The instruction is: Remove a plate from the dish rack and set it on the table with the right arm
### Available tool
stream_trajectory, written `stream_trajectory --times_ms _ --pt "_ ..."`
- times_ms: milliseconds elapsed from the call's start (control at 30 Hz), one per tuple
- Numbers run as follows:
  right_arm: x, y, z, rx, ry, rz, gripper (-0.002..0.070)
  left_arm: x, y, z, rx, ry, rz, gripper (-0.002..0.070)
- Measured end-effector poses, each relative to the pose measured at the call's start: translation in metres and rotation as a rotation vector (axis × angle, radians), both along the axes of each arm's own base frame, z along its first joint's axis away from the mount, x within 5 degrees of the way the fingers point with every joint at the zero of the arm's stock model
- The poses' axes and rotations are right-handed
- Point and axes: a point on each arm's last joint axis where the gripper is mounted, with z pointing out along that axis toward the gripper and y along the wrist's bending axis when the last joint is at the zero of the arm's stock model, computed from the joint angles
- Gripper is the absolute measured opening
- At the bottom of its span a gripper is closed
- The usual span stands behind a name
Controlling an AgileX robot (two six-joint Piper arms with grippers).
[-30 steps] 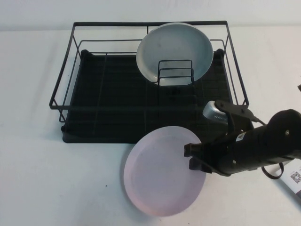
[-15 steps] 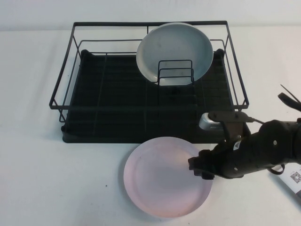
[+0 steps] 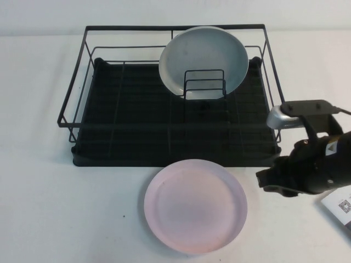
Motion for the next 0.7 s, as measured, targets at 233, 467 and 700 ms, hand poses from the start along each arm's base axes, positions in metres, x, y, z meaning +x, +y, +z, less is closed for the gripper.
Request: stream_trajectory --times_ms 233,467,700 --pt "-0.045 -0.022 0.044 0.025 -0.046 0.050 -0.0002 0.000 0.000 0.000 0.000 0.000 0.000 -0.0004" --pt "-0.083 -0.040 0.070 0.050 -0.080 0.087 -0.0017 0.000 0.000 0.000 0.000 0.000 0.000 -0.0004" --pt "-0.090 -0.054 0.045 -0.014 -0.180 0.068 -0.0018 0.000 0.000 0.000 0.000 0.000 0.000 -0.0004"
